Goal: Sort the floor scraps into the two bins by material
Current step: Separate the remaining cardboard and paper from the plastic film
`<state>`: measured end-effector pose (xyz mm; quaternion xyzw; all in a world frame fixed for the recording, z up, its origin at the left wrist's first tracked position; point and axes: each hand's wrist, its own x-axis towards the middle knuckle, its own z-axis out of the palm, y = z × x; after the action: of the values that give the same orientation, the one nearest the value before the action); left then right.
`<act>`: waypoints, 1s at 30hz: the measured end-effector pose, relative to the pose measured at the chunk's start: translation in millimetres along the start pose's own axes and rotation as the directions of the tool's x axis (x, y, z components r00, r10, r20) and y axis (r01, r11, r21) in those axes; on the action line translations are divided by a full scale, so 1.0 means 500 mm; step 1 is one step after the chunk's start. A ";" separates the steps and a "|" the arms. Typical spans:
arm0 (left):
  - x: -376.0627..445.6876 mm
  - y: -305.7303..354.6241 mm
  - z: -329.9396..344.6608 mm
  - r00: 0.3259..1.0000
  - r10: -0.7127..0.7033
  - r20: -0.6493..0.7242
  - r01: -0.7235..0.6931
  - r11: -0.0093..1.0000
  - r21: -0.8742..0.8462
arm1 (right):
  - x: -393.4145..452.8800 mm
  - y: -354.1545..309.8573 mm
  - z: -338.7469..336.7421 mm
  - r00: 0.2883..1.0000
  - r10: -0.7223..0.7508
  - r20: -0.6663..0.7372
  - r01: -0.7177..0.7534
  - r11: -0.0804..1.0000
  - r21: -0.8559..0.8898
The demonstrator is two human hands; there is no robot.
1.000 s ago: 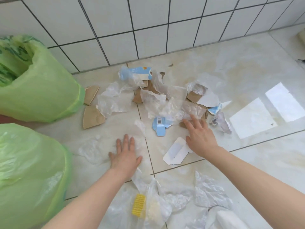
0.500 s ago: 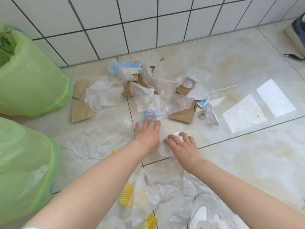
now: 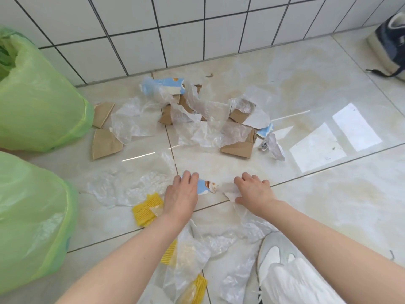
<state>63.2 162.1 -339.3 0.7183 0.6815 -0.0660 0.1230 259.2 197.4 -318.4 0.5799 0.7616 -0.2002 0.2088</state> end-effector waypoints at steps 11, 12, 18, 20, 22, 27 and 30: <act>0.072 0.000 -0.028 0.984 -0.041 0.175 0.060 0.993 -0.103 | 0.013 0.068 -0.081 0.937 0.209 -0.279 -0.075 0.902 0.425; 0.075 0.004 -0.031 0.982 -0.040 0.183 0.057 0.994 -0.090 | 0.020 0.080 -0.092 0.909 0.274 -0.315 -0.103 0.878 0.467; 0.105 0.047 -0.069 0.939 -0.073 0.337 0.221 0.878 -0.425 | 0.073 0.153 -0.126 0.786 0.544 -0.294 -0.269 0.729 0.630; 0.121 0.075 -0.086 0.953 0.037 0.302 0.123 0.859 -0.496 | 0.094 0.173 -0.124 0.792 0.570 -0.220 -0.324 0.698 0.639; 0.139 0.107 -0.096 0.959 0.135 0.249 0.010 0.863 -0.505 | 0.108 0.183 -0.112 0.819 0.552 -0.159 -0.361 0.710 0.604; 0.190 0.177 -0.097 0.909 0.368 0.197 -0.250 0.858 -0.449 | 0.114 0.193 -0.087 0.833 0.539 -0.126 -0.353 0.692 0.630; 0.225 0.194 -0.096 0.898 0.402 0.179 -0.302 0.858 -0.415 | 0.113 0.191 -0.085 0.838 0.527 -0.141 -0.301 0.662 0.686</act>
<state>163.1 279.3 -314.4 0.7794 0.5150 -0.0036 0.3567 334.4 289.4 -319.8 0.8000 0.5152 -0.2939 -0.0904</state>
